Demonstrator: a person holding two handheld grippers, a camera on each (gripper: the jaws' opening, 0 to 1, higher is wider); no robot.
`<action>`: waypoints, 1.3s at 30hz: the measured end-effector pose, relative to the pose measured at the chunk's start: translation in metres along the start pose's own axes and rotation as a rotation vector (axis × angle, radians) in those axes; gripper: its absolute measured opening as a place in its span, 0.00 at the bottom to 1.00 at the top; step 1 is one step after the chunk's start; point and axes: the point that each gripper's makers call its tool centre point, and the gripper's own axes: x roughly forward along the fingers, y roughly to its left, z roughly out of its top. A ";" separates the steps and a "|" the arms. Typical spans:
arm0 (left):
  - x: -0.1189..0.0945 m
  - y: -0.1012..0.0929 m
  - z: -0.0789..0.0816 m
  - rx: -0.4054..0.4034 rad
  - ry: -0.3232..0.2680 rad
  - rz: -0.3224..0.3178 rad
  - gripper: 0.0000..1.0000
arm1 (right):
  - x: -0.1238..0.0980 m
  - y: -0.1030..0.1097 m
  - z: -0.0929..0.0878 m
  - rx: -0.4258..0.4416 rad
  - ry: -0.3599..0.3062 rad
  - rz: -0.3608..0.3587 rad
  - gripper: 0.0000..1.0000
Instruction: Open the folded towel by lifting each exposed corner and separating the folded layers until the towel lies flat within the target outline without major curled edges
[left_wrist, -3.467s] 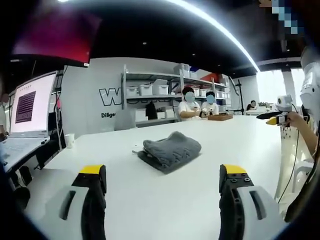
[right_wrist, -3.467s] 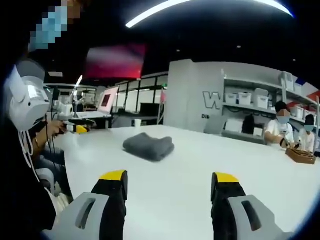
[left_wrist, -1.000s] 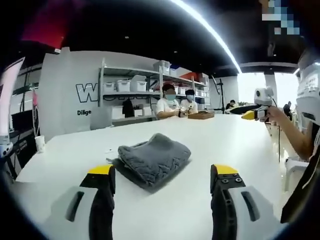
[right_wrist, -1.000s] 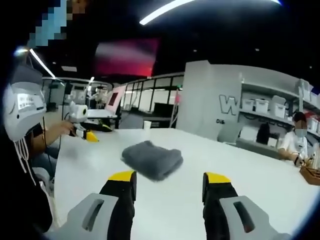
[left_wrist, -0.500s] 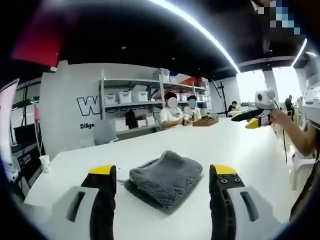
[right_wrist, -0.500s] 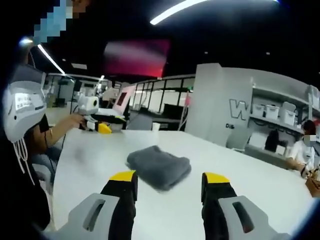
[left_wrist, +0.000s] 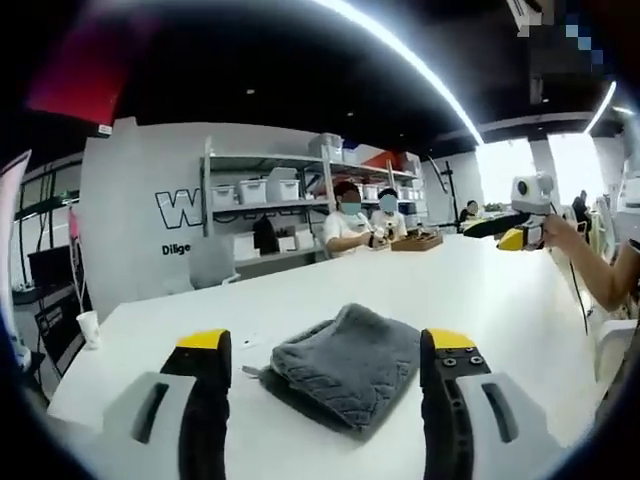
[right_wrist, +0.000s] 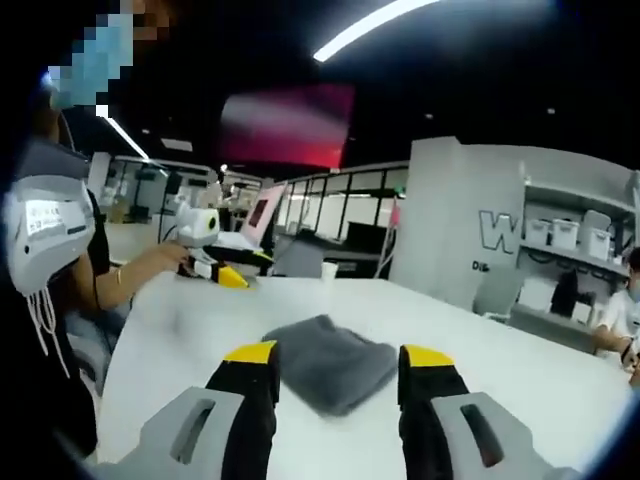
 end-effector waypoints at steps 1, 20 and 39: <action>0.003 0.002 -0.001 -0.003 0.003 0.001 0.76 | 0.002 -0.001 0.000 -0.002 0.001 0.004 0.44; 0.045 0.016 -0.003 -0.021 0.005 0.000 0.70 | 0.045 -0.021 -0.001 0.005 -0.013 0.050 0.37; 0.083 0.035 0.004 0.015 0.022 0.005 0.72 | 0.082 -0.063 -0.002 0.018 -0.054 0.002 0.33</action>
